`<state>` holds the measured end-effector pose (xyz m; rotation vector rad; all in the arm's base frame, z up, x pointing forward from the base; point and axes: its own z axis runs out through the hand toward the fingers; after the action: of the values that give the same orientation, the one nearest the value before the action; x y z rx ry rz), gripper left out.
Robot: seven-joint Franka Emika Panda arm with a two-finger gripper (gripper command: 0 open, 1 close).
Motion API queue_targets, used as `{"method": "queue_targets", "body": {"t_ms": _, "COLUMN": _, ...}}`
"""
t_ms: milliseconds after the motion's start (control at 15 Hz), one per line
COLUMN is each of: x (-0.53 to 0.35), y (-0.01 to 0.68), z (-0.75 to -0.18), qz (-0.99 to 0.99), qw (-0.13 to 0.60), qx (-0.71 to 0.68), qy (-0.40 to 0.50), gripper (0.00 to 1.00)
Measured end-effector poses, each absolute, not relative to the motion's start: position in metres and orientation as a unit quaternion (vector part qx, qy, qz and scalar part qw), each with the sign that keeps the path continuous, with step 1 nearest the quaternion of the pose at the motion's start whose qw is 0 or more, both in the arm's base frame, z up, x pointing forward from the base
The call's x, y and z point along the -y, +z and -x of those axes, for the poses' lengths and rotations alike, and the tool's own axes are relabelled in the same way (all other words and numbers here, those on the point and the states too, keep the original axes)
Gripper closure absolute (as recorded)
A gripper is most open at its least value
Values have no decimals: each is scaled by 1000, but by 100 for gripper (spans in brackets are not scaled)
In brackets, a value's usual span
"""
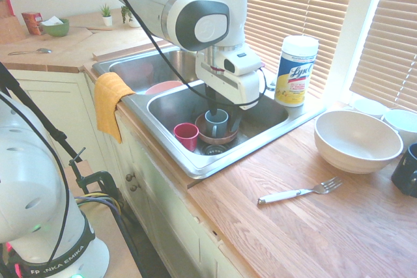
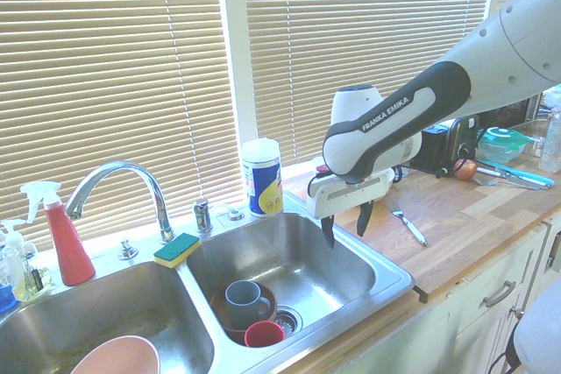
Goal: Put the fork into the sink
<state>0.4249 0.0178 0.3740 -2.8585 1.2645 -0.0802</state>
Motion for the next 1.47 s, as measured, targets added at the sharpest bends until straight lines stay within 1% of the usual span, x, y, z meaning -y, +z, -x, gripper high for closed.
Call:
{"method": "queue_targets", "body": {"t_ms": 200, "x": -15, "y": 374, "z": -425, "qz": 913, "qw": 7, "qx": -407, "qy": -26, "gripper": 0}}
{"method": "queue_targets", "body": {"t_ms": 333, "x": 3, "y": 380, "z": -426, "qz": 905, "qw": 8, "qx": -423, "qy": -32, "gripper": 0}}
{"method": "queue_targets", "body": {"t_ms": 667, "x": 120, "y": 399, "z": -410, "qz": 865, "qw": 15, "qx": -499, "qy": -49, "gripper": 0}}
{"method": "queue_targets", "body": {"t_ms": 933, "x": 206, "y": 393, "z": -389, "qz": 840, "qw": 15, "qx": -540, "qy": -40, "gripper": 0}}
{"method": "queue_targets", "body": {"t_ms": 1067, "x": 218, "y": 380, "z": -390, "qz": 836, "qw": 12, "qx": -548, "qy": -36, "gripper": 0}}
{"method": "queue_targets", "body": {"t_ms": 1467, "x": 218, "y": 341, "z": -401, "qz": 838, "qw": 4, "qx": -546, "qy": -20, "gripper": 0}}
